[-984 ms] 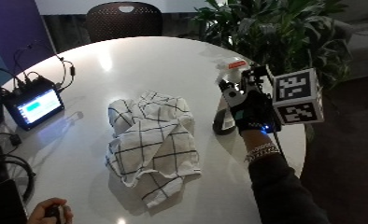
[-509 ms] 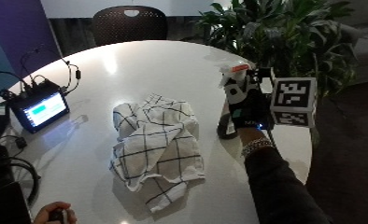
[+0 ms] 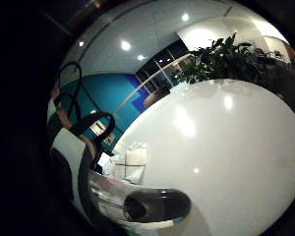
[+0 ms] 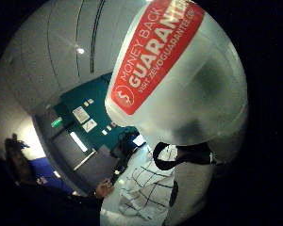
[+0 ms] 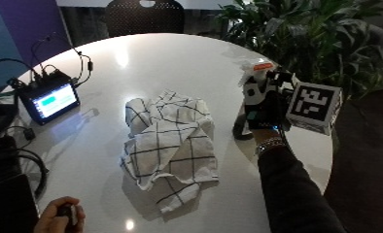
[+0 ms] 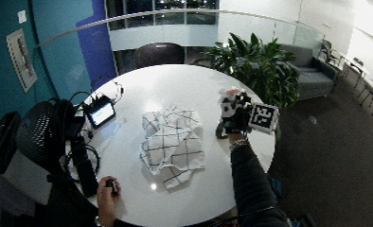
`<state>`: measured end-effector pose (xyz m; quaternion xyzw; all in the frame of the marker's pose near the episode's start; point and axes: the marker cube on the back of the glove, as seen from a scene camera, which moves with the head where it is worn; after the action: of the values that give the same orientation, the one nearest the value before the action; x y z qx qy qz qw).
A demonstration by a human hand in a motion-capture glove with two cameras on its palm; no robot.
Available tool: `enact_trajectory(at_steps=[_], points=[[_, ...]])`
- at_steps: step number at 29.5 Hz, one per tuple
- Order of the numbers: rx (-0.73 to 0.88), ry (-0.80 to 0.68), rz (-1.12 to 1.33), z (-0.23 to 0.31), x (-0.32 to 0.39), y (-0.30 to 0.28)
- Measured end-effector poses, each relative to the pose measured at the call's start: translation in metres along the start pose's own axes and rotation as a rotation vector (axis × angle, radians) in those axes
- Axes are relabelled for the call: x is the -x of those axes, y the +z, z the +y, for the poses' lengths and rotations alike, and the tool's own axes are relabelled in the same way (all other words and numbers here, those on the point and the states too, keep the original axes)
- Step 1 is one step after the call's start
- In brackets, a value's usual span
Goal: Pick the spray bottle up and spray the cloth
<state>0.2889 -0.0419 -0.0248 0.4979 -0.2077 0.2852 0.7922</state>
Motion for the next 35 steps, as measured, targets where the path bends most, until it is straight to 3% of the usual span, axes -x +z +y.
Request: enact_trajectory(at_steps=[6, 19, 35], points=[[0.059, -0.058, 0.086, -0.009, 0.007, -0.014], [0.223, -0.393, 0.377, -0.038, 0.070, -0.016], [0.397, -0.927, 0.762, 0.021, 0.093, 0.016]])
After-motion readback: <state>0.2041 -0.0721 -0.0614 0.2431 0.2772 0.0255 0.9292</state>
